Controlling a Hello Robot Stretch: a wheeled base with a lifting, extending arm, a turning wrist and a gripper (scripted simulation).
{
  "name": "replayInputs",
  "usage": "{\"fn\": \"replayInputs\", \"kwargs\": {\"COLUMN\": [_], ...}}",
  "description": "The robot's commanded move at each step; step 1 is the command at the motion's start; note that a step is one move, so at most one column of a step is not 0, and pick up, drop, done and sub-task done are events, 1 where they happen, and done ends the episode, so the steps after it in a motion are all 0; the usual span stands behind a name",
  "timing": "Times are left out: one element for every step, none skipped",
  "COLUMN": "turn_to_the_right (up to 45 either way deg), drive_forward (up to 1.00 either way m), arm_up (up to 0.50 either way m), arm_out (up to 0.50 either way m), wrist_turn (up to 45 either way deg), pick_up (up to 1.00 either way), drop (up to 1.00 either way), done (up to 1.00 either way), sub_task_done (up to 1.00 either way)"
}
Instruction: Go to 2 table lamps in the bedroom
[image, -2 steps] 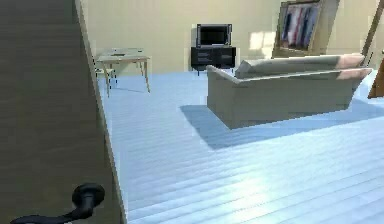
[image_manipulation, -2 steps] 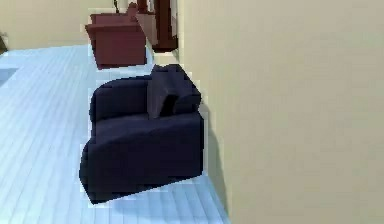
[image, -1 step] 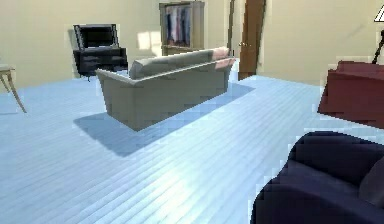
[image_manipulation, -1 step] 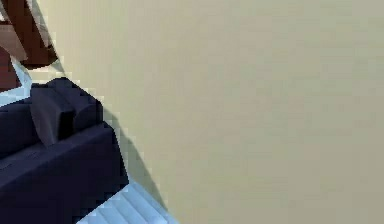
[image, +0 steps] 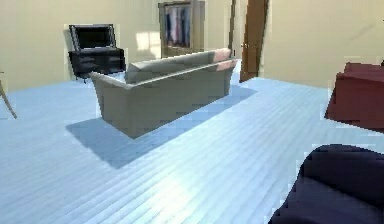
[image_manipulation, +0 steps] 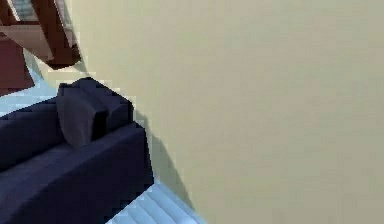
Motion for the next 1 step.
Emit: {"fn": "replayInputs", "kwargs": {"turn_to_the_right": [-9.0], "drive_forward": [0.00], "arm_up": [0.00], "arm_out": [0.00], "wrist_turn": [0.0], "pick_up": [0.00], "drop": [0.00], "done": [0.00], "sub_task_done": [0.00]}}
